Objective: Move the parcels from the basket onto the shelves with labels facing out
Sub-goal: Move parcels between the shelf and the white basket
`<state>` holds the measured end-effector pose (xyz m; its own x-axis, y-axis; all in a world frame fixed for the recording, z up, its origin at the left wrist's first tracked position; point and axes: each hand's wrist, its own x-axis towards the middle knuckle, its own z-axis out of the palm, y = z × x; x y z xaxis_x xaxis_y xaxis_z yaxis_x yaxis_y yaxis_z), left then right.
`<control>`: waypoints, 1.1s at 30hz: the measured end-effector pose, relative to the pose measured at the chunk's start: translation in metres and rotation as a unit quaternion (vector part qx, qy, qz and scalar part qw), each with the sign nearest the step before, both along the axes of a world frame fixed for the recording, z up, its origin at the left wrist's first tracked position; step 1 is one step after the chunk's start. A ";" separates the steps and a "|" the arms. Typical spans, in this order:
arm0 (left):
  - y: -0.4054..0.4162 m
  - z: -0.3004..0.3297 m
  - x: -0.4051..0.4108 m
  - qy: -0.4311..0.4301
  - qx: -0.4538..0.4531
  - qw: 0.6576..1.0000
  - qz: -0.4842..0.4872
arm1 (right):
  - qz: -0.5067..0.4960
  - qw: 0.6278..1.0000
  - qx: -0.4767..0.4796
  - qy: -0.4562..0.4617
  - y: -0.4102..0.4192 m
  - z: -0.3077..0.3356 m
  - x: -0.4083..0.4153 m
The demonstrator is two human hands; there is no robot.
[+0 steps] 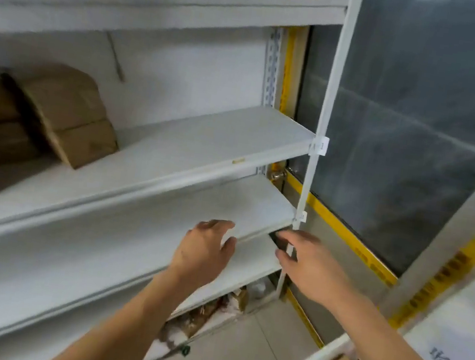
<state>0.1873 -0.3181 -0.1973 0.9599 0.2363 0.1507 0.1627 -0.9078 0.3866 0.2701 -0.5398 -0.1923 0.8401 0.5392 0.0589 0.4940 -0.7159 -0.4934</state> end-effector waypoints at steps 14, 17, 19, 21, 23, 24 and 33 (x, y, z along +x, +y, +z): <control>0.192 0.065 -0.133 -0.093 -0.011 0.960 0.264 | 0.253 0.965 0.050 -0.041 0.260 0.075 -0.029; 0.238 0.079 -0.125 -0.104 -0.015 0.954 0.279 | 0.261 0.962 0.063 -0.045 0.319 0.089 -0.027; 0.261 0.093 -0.116 -0.115 -0.016 0.951 0.285 | 0.261 0.961 0.073 -0.050 0.347 0.099 -0.023; 0.289 0.104 -0.104 -0.129 -0.008 0.949 0.288 | 0.256 0.962 0.078 -0.058 0.378 0.107 -0.017; 0.314 0.117 -0.091 -0.141 -0.008 0.948 0.287 | 0.247 0.963 0.091 -0.061 0.404 0.116 -0.009; 0.324 0.123 -0.085 -0.149 -0.009 0.947 0.283 | 0.242 0.963 0.100 -0.061 0.415 0.121 -0.006; 0.383 0.138 -0.022 -0.211 -0.109 0.924 0.298 | 0.184 0.973 0.140 0.010 0.489 0.143 0.042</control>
